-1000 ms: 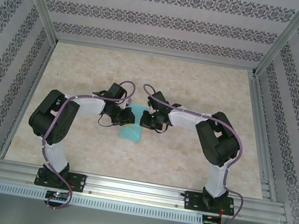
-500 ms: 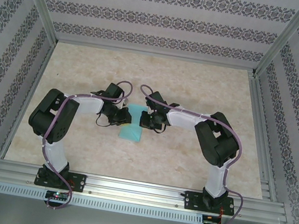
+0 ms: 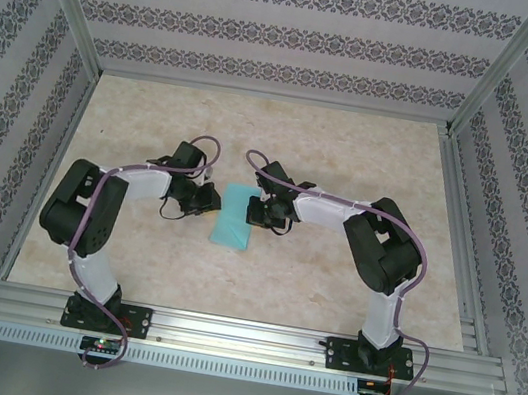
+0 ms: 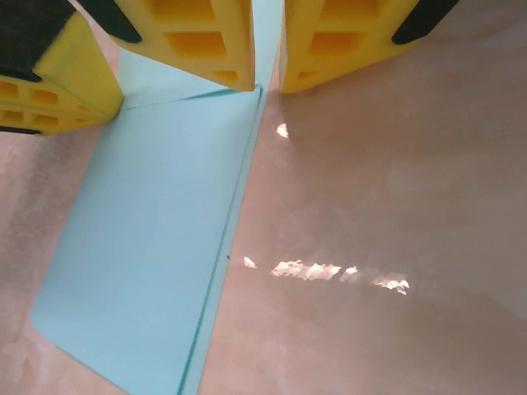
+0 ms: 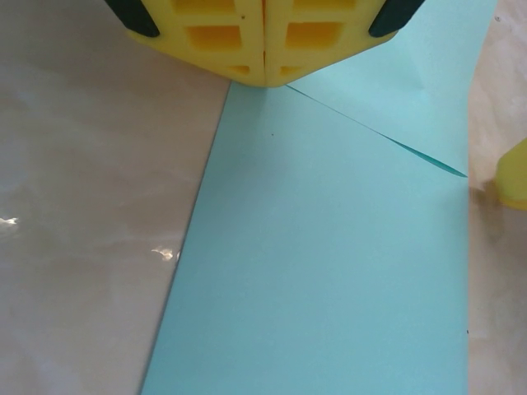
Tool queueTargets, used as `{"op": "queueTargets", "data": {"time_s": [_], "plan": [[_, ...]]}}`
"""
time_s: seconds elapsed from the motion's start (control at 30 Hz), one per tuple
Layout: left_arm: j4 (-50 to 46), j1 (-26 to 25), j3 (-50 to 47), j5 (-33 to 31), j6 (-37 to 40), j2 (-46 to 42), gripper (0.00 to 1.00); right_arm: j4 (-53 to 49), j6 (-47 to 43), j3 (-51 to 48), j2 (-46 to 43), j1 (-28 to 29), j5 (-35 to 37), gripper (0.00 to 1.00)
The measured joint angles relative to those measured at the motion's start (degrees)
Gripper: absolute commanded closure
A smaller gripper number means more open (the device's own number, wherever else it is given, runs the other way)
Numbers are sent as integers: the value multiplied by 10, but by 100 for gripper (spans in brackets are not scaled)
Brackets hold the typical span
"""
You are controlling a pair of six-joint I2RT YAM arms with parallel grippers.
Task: Fold a paper plane with a square sheet of paper (pick it up from the middle)
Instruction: Fold the triangle a second time at the center of the table.
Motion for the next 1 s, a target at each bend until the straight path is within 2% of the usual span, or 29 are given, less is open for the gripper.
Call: {"op": "queueTargets", "data": {"time_s": [0.23, 0.43, 0.83, 1.0], "plan": [[13, -28, -1, 29, 2, -38, 86, 0, 0, 0, 0, 0, -1, 93], [22, -64, 0, 45, -1, 11, 90, 1, 0, 0, 0, 0, -2, 93], [18, -67, 4, 45, -5, 39, 94, 2, -7, 0, -8, 0, -8, 91], [19, -67, 4, 46, -7, 39, 94, -3, -13, -22, -43, -2, -16, 88]]}}
